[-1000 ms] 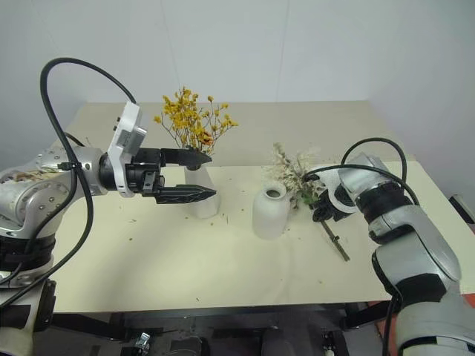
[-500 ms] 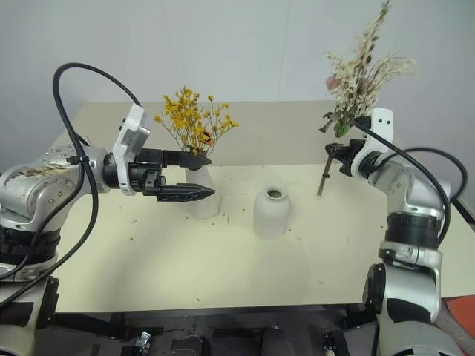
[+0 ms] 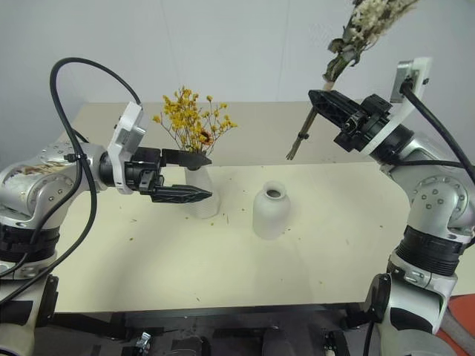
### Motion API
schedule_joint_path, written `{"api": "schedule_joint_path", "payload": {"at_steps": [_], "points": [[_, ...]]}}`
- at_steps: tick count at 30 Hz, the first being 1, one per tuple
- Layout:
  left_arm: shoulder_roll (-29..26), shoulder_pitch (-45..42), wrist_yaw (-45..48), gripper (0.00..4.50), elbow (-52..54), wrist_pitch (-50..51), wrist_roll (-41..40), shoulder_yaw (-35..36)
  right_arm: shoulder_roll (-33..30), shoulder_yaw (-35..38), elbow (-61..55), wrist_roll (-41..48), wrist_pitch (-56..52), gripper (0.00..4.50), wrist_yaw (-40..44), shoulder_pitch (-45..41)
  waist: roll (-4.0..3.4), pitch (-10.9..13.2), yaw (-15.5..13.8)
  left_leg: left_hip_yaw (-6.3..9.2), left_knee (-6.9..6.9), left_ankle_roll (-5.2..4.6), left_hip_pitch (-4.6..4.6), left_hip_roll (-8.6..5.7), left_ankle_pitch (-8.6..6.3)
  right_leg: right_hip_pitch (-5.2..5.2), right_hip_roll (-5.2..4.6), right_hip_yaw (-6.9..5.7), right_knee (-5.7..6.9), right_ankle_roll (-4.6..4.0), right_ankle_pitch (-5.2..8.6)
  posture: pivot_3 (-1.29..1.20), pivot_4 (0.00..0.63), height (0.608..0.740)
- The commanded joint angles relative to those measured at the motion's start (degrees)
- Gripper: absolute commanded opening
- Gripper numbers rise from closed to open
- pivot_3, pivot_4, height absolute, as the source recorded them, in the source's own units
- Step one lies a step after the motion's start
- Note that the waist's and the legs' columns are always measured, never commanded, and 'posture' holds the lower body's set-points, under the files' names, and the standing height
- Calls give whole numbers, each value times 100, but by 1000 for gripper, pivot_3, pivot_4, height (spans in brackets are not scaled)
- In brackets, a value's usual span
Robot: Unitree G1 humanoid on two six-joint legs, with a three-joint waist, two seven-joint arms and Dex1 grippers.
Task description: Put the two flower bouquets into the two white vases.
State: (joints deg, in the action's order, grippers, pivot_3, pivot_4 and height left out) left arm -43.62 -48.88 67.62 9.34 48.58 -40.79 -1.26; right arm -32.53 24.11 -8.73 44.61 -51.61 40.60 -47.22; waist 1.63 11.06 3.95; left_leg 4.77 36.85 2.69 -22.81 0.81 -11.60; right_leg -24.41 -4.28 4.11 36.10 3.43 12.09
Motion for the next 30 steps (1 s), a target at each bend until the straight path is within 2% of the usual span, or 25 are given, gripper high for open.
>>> {"api": "schedule_joint_path", "payload": {"at_steps": [1,18,30], "points": [[-107,9,102,4500,243,-120,-78,147,-144,-154,-270,257,-17,224,93,64,0,0,1,0,0,0,0,0,0,1,0,0,0,0,0,0,150,740],[-236,325,8,4500,651,-15,-277,283,-329,-799,-422,120,466,224,420,593,0,0,-7,0,1,0,-1,0,0,0,-1,0,-1,1,1,0,150,740],[-255,322,-18,4500,658,-71,-269,264,-96,-1237,-547,-338,1261,224,422,1209,0,0,-5,0,1,0,1,0,0,1,1,0,-1,2,2,0,150,740]]}}
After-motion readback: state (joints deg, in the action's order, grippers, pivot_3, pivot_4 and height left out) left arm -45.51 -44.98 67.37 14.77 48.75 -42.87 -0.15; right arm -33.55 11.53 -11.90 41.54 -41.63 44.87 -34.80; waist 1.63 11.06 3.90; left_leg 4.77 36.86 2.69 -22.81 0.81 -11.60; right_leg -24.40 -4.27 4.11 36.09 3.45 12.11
